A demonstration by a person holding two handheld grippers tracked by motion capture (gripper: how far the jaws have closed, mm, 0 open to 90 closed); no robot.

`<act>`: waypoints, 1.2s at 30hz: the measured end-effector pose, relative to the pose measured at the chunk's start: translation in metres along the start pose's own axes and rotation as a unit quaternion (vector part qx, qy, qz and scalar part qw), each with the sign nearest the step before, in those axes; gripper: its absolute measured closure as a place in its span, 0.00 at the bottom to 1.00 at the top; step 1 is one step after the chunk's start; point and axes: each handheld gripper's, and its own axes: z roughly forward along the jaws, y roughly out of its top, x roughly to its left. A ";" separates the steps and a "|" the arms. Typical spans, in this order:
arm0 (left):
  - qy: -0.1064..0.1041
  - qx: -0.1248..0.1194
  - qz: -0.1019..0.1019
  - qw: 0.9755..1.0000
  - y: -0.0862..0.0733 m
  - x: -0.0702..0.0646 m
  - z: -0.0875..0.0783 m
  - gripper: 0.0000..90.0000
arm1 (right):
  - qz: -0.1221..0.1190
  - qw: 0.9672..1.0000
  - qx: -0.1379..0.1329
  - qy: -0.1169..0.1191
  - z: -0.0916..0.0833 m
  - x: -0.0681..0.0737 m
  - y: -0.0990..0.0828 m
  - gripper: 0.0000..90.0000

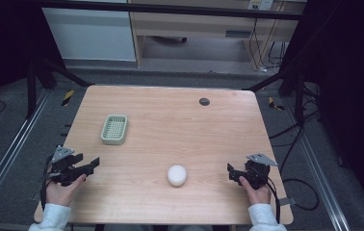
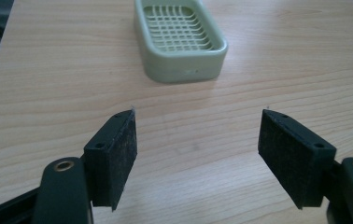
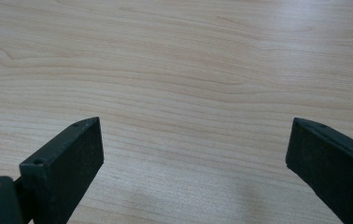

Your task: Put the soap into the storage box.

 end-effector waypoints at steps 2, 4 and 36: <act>-0.005 -0.003 0.005 1.000 0.003 -0.006 -0.001 0.33 | 0.000 1.000 0.000 0.002 0.000 0.001 0.000 0.05; -0.007 -0.004 0.009 1.000 0.004 -0.009 -0.001 0.33 | 0.000 1.000 0.000 0.002 -0.001 0.001 0.000 0.05; -0.079 0.011 0.127 0.989 0.053 -0.109 0.016 0.32 | 0.001 1.000 0.008 0.002 0.001 0.001 0.000 0.05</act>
